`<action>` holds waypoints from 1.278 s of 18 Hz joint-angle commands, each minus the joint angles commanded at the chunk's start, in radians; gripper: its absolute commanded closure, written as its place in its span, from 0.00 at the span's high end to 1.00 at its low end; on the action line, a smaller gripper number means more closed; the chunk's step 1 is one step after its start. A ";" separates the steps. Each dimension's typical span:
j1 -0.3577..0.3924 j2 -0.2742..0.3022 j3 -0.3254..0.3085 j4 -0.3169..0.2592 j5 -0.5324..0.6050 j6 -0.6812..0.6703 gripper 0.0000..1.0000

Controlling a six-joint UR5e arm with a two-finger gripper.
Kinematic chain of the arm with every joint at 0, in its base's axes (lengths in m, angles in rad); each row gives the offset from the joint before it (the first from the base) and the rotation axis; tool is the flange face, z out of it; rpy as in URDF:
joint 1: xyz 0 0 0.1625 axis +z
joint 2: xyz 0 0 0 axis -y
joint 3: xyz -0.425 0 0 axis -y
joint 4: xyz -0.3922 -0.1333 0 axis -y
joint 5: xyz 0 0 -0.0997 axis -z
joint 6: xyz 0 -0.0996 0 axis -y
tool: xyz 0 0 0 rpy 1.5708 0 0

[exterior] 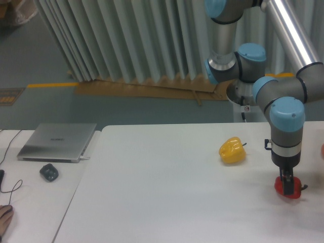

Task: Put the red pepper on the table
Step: 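Open the gripper and lift it off the red pepper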

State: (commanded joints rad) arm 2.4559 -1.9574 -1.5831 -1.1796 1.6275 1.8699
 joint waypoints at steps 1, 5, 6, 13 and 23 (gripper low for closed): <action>0.002 0.000 0.000 0.000 -0.002 0.003 1.00; 0.009 0.015 0.009 0.000 -0.009 0.005 1.00; 0.011 0.018 0.014 0.000 -0.012 0.005 1.00; 0.020 0.047 0.035 -0.008 -0.031 0.003 1.00; 0.015 0.159 0.081 -0.195 -0.043 -0.008 1.00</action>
State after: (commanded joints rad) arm 2.4712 -1.7979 -1.5019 -1.3741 1.5846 1.8623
